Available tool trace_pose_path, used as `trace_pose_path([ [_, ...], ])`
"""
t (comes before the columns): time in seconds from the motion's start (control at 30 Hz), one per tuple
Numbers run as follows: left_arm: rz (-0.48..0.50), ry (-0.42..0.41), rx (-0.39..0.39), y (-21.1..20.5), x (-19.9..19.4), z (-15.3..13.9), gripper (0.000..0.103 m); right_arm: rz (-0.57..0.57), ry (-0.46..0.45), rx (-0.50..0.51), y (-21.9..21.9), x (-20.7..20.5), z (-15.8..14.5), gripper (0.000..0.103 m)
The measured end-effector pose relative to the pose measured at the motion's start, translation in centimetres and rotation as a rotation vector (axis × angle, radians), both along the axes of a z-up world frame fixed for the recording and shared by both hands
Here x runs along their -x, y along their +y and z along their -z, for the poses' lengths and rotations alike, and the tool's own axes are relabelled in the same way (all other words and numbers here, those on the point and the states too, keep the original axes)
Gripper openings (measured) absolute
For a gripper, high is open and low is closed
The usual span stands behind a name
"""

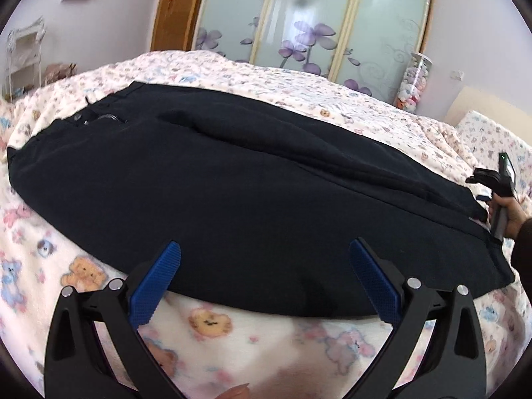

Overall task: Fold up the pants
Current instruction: 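Move the right tool to the trouser hems and grasp them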

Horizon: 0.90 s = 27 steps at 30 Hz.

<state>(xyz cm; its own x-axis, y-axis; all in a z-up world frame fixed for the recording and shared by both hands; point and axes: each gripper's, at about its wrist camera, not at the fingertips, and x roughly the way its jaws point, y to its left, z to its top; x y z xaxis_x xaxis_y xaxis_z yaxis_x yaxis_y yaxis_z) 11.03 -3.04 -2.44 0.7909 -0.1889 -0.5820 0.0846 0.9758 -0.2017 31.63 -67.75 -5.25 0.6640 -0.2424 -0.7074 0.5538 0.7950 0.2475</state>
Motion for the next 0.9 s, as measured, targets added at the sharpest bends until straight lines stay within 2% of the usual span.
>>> trace_pose_path([
  [0.2,0.003,-0.008,-0.029,-0.7,0.3,0.0,0.101,0.021,0.049,0.033,-0.2,-1.5,1.9,0.055],
  [0.23,0.002,-0.004,-0.031,-0.7,0.2,0.0,0.101,0.01,0.05,0.039,0.0,-1.6,1.9,0.051],
  [0.27,0.002,-0.003,-0.032,-0.7,0.1,0.0,0.101,0.001,0.043,0.046,0.2,-1.5,1.7,0.041],
  [0.3,0.001,-0.003,-0.032,-0.8,0.2,0.0,0.101,-0.007,0.033,0.051,0.3,-1.4,1.5,0.022],
  [0.4,0.001,-0.003,-0.033,-0.7,0.1,0.0,0.101,-0.035,-0.018,0.044,0.8,-0.3,0.5,0.017],
  [0.47,0.002,-0.005,-0.03,-0.7,0.2,0.0,0.101,-0.062,-0.089,0.022,1.1,1.0,-0.6,0.016],
  [0.6,-0.002,-0.01,-0.017,-0.6,0.1,-0.2,0.101,-0.141,-0.251,-0.019,2.6,4.8,-3.4,0.015],
  [0.73,-0.006,-0.021,0.0,-0.3,0.3,-0.2,0.101,-0.227,-0.409,-0.053,4.9,11.6,-5.8,0.015],
  [0.83,-0.008,-0.04,0.017,-0.1,0.6,-0.5,0.101,-0.252,-0.482,-0.12,6.1,17.4,-5.8,0.011],
  [0.9,-0.008,-0.055,0.031,0.1,0.9,-0.6,0.101,-0.249,-0.486,-0.166,7.0,20.6,-5.0,0.01],
])
